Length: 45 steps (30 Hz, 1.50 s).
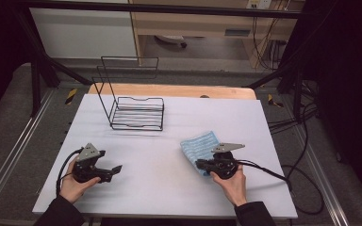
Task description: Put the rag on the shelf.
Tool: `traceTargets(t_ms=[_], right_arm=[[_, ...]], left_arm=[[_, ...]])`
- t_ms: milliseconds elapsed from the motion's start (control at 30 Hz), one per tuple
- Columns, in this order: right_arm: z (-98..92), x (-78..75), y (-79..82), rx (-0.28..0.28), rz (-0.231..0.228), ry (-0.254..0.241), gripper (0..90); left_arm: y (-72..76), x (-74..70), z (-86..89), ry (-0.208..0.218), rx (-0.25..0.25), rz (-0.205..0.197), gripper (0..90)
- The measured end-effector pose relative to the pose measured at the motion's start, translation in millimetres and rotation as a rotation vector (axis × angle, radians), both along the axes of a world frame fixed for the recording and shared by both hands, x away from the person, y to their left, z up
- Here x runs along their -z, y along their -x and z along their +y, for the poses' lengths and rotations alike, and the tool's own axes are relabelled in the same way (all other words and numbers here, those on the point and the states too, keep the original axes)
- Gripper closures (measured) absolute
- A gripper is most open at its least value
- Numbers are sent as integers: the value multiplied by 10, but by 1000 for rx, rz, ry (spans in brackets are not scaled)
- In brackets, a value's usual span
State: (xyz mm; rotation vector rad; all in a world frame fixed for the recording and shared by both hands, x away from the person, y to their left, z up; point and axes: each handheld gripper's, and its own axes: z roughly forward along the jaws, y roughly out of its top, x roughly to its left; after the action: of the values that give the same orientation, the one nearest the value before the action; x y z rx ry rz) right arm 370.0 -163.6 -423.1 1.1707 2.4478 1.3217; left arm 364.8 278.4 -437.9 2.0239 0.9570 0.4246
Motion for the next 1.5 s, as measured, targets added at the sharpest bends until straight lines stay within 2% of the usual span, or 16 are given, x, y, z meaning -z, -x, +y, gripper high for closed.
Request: traceTargets(t_ms=[467, 567, 867, 1033, 1167, 1300, 1400, 1500], right_arm=[[436, 31, 82, -40, 5, -32, 846], [529, 59, 95, -49, 1, -19, 846], [741, 92, 140, -81, 10, -46, 846], [867, 180, 151, -96, 10, -22, 838], [899, 228, 147, -119, 15, -26, 793], [874, 170, 142, -139, -12, -60, 591], [807, 79, 129, -124, -49, -56, 523], [636, 1, 81, -79, -64, -51, 509]], left_arm=[[-4, 3, -9, -5, 1, 0, 69], [-4, 3, -11, -3, 0, -1, 69], [-6, 3, -14, -8, 2, 0, 69], [-5, 3, -18, -10, 4, -1, 69], [-5, 2, -14, -11, 4, -2, 69], [-3, 2, -9, -10, 3, -2, 69], [0, 0, -6, -9, 2, -3, 69], [3, -2, -8, -8, 1, -2, 69]])
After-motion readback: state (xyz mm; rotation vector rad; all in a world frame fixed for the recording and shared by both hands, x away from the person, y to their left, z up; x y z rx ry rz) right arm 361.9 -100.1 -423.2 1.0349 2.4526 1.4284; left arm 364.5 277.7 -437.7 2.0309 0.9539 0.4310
